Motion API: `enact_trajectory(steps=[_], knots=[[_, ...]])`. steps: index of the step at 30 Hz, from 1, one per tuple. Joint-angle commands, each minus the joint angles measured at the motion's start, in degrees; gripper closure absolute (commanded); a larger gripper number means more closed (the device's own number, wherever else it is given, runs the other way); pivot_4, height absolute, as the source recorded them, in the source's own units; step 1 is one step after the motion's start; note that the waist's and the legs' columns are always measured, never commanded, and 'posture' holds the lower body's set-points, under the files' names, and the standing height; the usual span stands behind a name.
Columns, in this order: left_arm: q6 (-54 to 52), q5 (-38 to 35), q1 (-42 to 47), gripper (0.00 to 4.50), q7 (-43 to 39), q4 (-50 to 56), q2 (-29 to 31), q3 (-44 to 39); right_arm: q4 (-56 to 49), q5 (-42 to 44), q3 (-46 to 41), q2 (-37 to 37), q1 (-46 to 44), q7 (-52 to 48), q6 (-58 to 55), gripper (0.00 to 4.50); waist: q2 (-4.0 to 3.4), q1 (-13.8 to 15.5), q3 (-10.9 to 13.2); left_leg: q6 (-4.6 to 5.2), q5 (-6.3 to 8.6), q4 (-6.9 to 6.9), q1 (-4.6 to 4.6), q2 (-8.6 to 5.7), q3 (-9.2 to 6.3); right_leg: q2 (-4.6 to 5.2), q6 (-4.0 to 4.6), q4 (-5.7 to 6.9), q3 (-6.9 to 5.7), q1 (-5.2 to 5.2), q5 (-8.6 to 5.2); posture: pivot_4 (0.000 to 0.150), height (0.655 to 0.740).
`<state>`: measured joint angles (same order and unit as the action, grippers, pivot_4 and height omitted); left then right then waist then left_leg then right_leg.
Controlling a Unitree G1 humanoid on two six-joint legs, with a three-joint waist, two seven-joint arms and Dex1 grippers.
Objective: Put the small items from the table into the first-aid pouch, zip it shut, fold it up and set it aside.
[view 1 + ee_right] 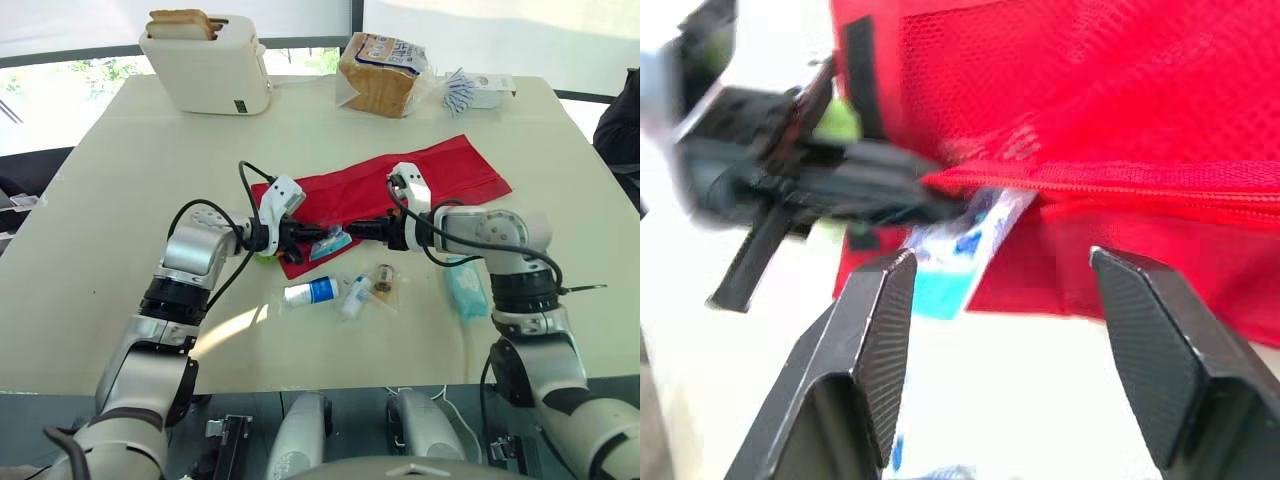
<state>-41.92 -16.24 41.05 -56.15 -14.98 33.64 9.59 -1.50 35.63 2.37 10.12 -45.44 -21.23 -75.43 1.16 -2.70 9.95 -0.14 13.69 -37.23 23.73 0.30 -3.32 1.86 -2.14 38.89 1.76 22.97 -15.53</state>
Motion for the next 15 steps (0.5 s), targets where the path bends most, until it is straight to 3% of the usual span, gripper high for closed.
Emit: enact_trajectory(steps=[1, 7, 10, 15], knots=[[2.5, -0.7, 0.8, 4.5, -2.3, 0.2, -0.1, -1.0, -3.5, -2.8, 4.6, 0.2, 0.5, -0.8, 4.8, 1.44, 0.0, 0.1, 0.0, 0.0, 0.0, 0.0, 0.0, 0.0, 0.0, -0.01, 0.0, 0.0, 0.0, 0.0, 0.0, 0.15, 0.74], [3.5, -0.6, 0.5, 4.5, -3.6, 0.5, 0.7, -1.7, -0.5, -5.2, 4.9, -2.7, 1.5, 0.8, 6.5, 1.44, 0.0, 0.3, 0.0, 0.0, 0.0, -0.04, 0.05, -0.04, 0.0, 0.06, 0.0, -0.02, -0.02, 0.0, 0.0, 0.15, 0.74], [3.6, -0.7, 0.4, 4.5, -3.5, 0.8, 0.7, -2.1, 0.7, -7.2, 7.0, -2.9, 1.5, 0.8, 7.4, 2.26, 0.0, 0.3, 0.0, 0.0, 0.0, -0.04, 0.05, -0.04, -0.01, 0.06, 0.0, -0.02, -0.01, 0.0, 0.0, 0.15, 0.74], [3.3, -1.0, 0.1, 4.5, -3.6, 1.8, 0.7, -2.4, 3.0, -9.1, 7.4, -4.0, 1.3, 0.7, 9.4, 4.48, 0.0, 0.3, 0.0, -0.01, 0.0, -0.03, 0.05, -0.04, -0.01, 0.05, 0.0, -0.01, -0.02, 0.0, 0.0, 0.15, 0.74]])
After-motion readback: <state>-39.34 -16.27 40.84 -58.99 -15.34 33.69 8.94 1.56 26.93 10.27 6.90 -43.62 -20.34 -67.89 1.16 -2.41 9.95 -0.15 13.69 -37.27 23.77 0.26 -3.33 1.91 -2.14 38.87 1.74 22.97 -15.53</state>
